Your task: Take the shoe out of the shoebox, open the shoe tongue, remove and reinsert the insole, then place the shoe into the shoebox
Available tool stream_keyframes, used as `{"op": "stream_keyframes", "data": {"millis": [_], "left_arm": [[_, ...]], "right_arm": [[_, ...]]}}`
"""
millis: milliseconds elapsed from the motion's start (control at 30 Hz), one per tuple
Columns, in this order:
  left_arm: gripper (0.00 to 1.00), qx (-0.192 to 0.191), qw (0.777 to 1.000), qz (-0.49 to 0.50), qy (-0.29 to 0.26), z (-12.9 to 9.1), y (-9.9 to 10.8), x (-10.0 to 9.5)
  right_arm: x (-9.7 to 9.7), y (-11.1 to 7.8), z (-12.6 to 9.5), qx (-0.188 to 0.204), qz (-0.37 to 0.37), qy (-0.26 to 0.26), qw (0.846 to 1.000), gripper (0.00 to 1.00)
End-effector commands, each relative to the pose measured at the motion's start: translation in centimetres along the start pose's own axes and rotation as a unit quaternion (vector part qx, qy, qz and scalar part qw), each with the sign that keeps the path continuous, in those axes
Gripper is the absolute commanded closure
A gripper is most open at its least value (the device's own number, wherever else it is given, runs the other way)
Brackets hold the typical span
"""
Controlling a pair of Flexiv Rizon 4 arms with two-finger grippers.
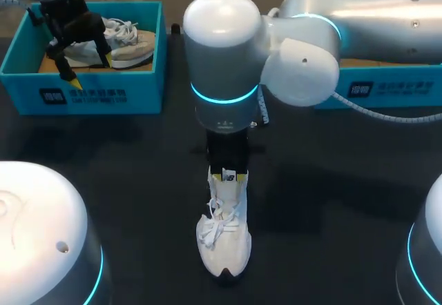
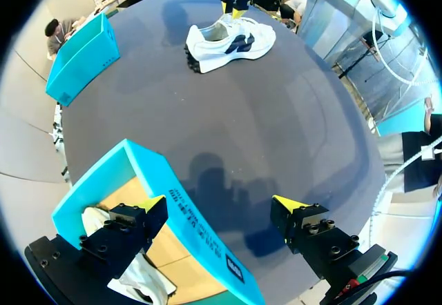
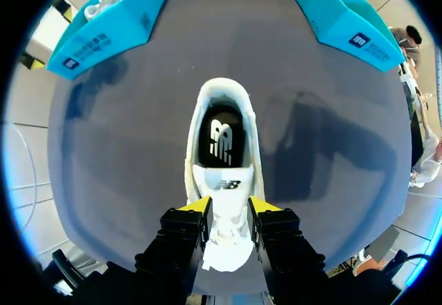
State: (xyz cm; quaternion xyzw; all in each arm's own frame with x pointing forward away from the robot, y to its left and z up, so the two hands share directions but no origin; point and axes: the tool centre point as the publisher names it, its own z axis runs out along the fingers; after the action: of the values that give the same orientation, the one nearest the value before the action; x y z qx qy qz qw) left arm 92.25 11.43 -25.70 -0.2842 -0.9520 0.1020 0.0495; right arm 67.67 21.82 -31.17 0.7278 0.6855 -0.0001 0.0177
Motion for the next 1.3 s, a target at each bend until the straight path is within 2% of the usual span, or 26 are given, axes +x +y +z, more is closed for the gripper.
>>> {"op": "stream_keyframes", "data": {"millis": [33,167,300,400,467,533,567,600,700,767,900,967,1000,1300], "left_arm": [[0.0,-0.001,1.0,0.0,0.002,-0.1,0.0,-0.1],[0.0,-0.001,1.0,0.0,0.002,-0.1,0.0,-0.1],[0.0,-0.001,1.0,0.0,0.002,-0.1,0.0,-0.1],[0.0,-0.001,1.0,0.0,0.002,-0.1,0.0,-0.1],[0.0,-0.001,1.0,0.0,0.002,-0.1,0.0,-0.1],[0.0,-0.001,1.0,0.0,0.002,-0.1,0.0,-0.1],[0.0,-0.001,1.0,0.0,0.002,-0.1,0.0,-0.1],[0.0,-0.001,1.0,0.0,0.002,-0.1,0.0,-0.1],[0.0,-0.001,1.0,0.0,0.002,-0.1,0.0,-0.1],[0.0,-0.001,1.0,0.0,0.002,-0.1,0.0,-0.1],[0.0,-0.001,1.0,0.0,0.002,-0.1,0.0,-0.1],[0.0,-0.001,1.0,0.0,0.002,-0.1,0.0,-0.1],[0.0,-0.001,1.0,0.0,0.002,-0.1,0.0,-0.1],[0.0,-0.001,1.0,0.0,0.002,-0.1,0.0,-0.1]], "right_arm": [[1.2,0.7,2.3,0.008,0.143,0.004,0.99,0.67],[1.1,1.2,2.5,0.009,0.131,0.008,0.991,0.67],[0.5,0.7,-0.3,-0.017,0.112,-0.009,0.994,0.66],[-0.3,0.4,-3.1,-0.051,0.054,-0.011,0.997,0.63],[-0.5,0.6,-4.0,-0.056,-0.009,-0.002,0.998,0.56],[-0.7,1.0,-5.2,-0.076,-0.106,0.01,0.991,0.38],[-0.7,1.1,-5.3,-0.073,-0.143,0.02,0.987,0.3],[-0.5,1.4,-5.7,-0.07,-0.19,0.004,0.979,0.0],[0.1,2.4,-5.9,-0.036,-0.297,-0.011,0.954,0.0],[0.5,2.9,-5.9,-0.019,-0.363,-0.002,0.932,0.0],[0.5,4.1,-5.6,-0.016,-0.458,0.021,0.889,0.0],[0.5,4.5,-5.4,-0.01,-0.51,0.048,0.859,0.0],[0.6,4.6,-5.3,0.005,-0.553,0.071,0.83,0.0],[0.6,4.6,-5.3,0.005,-0.553,0.071,0.83,0.0]]}}
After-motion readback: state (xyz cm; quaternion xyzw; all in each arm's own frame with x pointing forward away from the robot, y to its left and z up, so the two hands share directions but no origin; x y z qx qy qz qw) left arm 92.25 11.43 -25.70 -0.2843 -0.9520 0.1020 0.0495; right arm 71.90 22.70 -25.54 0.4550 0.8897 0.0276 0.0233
